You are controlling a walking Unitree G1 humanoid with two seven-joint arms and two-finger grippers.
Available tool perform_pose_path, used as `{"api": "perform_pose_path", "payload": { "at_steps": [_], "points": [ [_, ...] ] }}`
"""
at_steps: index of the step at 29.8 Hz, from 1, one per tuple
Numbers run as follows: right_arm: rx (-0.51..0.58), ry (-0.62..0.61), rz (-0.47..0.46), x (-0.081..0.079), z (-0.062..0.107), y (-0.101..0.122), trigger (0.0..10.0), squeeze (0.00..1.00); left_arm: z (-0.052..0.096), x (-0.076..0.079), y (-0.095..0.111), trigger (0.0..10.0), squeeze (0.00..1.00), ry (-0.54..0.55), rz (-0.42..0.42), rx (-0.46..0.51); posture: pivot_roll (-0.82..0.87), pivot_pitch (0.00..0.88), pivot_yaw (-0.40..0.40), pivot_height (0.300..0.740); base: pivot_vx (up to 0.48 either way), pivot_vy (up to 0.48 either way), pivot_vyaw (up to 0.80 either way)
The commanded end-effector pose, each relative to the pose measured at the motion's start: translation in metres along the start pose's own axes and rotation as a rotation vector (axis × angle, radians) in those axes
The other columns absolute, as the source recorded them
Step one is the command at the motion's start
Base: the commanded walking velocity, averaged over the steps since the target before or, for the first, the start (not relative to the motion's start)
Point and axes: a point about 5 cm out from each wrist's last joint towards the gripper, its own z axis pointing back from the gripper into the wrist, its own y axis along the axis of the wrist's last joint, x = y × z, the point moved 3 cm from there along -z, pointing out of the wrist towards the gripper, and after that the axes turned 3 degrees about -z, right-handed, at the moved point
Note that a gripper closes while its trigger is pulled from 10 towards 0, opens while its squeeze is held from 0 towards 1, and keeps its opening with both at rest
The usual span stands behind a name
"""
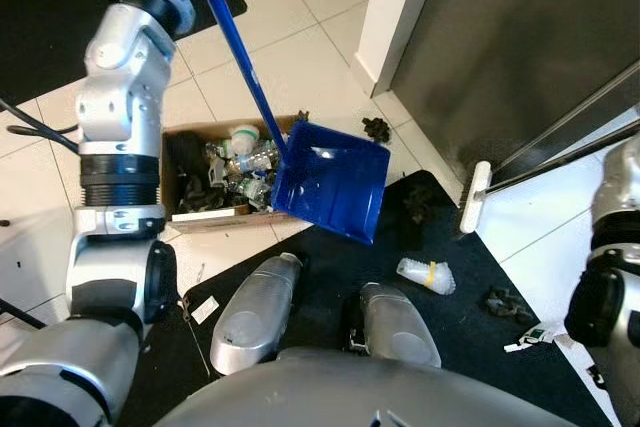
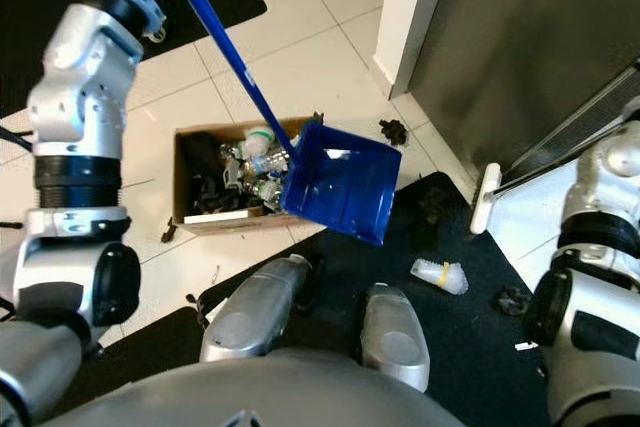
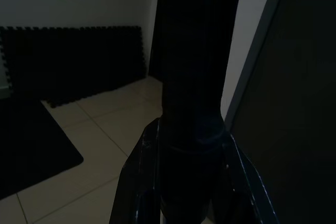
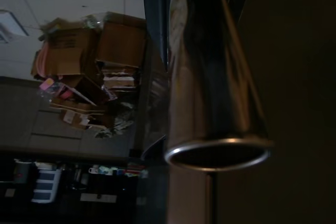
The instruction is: Sweep floor
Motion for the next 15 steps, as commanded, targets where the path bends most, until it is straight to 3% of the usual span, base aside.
{"api": "perform_pose_path", "payload": {
  "at_steps": [1, 5, 15],
  "points": [
    [0.012, -0.025, 0.003, 0.007, -0.003, 0.004, 10.0, 0.00, -0.002, 0.005, 0.004, 10.0, 0.00, -0.008, 0.007, 0.014, 0.15, 0.000, 0.025, 0.740, 0.000, 0.000, 0.00],
    [-0.055, -0.029, 0.052, 0.013, 0.008, -0.015, 10.0, 0.00, -0.009, 0.021, -0.001, 10.0, 0.00, -0.040, 0.020, 0.009, 0.14, 0.000, 0.028, 0.740, 0.000, 0.000, 0.00],
    [-0.053, 0.000, 0.003, -0.002, 0.011, -0.012, 10.0, 0.00, -0.008, 0.030, -0.015, 10.0, 0.00, -0.083, -0.015, -0.045, 0.14, 0.000, 0.035, 0.740, 0.000, 0.000, 0.00]
  ]
}}
